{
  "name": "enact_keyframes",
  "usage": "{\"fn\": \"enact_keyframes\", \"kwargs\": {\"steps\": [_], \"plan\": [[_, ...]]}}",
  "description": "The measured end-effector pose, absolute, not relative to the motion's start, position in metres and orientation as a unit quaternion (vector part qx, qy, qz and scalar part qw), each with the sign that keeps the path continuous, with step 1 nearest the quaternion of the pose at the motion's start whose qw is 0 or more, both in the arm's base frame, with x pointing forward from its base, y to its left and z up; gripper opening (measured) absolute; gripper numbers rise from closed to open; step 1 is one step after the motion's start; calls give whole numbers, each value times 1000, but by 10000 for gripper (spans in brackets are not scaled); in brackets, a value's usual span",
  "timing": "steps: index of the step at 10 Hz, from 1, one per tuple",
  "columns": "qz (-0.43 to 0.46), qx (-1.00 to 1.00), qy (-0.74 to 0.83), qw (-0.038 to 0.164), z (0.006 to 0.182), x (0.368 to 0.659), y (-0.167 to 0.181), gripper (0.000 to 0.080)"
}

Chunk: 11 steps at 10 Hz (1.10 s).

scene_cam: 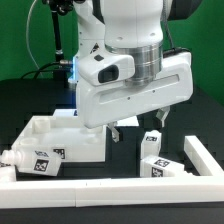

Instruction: Assemble one leg

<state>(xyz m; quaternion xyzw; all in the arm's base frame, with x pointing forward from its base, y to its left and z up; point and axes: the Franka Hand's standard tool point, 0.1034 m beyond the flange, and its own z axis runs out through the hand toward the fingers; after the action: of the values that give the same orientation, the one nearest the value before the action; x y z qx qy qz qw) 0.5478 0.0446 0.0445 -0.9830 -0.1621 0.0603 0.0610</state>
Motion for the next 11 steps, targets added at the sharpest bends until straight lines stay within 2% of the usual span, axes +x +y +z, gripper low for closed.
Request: {"fn": "enact_keyframes", "kwargs": {"steps": [7, 11], "plan": [[71, -983, -159, 64, 21, 543, 56, 650], [70, -983, -160, 64, 21, 548, 69, 650]]}}
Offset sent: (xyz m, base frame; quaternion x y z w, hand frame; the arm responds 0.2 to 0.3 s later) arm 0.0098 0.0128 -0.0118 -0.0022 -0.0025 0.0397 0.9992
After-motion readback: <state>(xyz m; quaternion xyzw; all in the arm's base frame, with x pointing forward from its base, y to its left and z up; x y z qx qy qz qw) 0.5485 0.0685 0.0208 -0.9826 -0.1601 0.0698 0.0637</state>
